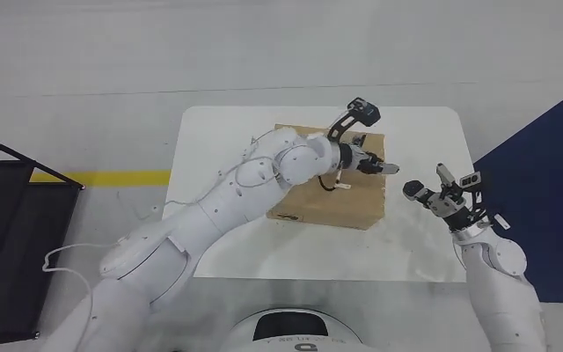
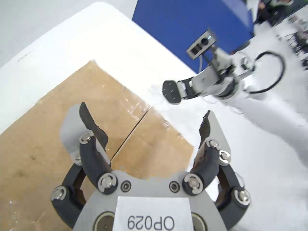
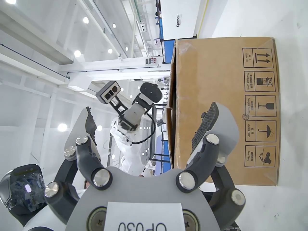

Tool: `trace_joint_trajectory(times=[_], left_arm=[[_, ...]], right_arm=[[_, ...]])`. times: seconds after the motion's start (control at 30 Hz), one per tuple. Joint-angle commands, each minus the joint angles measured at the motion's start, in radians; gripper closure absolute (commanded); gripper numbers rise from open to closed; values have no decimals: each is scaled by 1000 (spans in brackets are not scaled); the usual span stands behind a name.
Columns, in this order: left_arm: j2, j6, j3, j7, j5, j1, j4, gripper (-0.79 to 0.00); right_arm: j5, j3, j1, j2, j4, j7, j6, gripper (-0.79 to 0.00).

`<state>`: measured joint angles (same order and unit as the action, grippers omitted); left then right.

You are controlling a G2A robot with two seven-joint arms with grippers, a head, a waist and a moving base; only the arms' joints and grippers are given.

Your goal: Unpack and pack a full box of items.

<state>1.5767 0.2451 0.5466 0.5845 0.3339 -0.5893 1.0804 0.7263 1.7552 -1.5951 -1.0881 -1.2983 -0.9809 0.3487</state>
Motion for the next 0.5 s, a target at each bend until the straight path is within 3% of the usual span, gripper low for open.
trace_joint_trajectory(times=[0.0,0.13,0.27,0.37,0.47], left_arm=[[7,23,36,30,-136,5,-13,-785],[1,35,119,89,-286,17,-42,-785],[-33,37,195,18,-174,-13,-5,-785],[-74,-3,275,-46,-41,-79,90,-785],[-116,-48,372,-62,60,-184,243,-785]], right_arm=[[4,2,20,2,14,-27,-5,-785],[-12,-1,73,7,40,-66,-20,-785],[-42,-9,138,13,66,-100,-57,-785],[-70,-11,184,18,78,-113,-78,-785],[-92,-6,206,24,68,-130,-76,-785]])
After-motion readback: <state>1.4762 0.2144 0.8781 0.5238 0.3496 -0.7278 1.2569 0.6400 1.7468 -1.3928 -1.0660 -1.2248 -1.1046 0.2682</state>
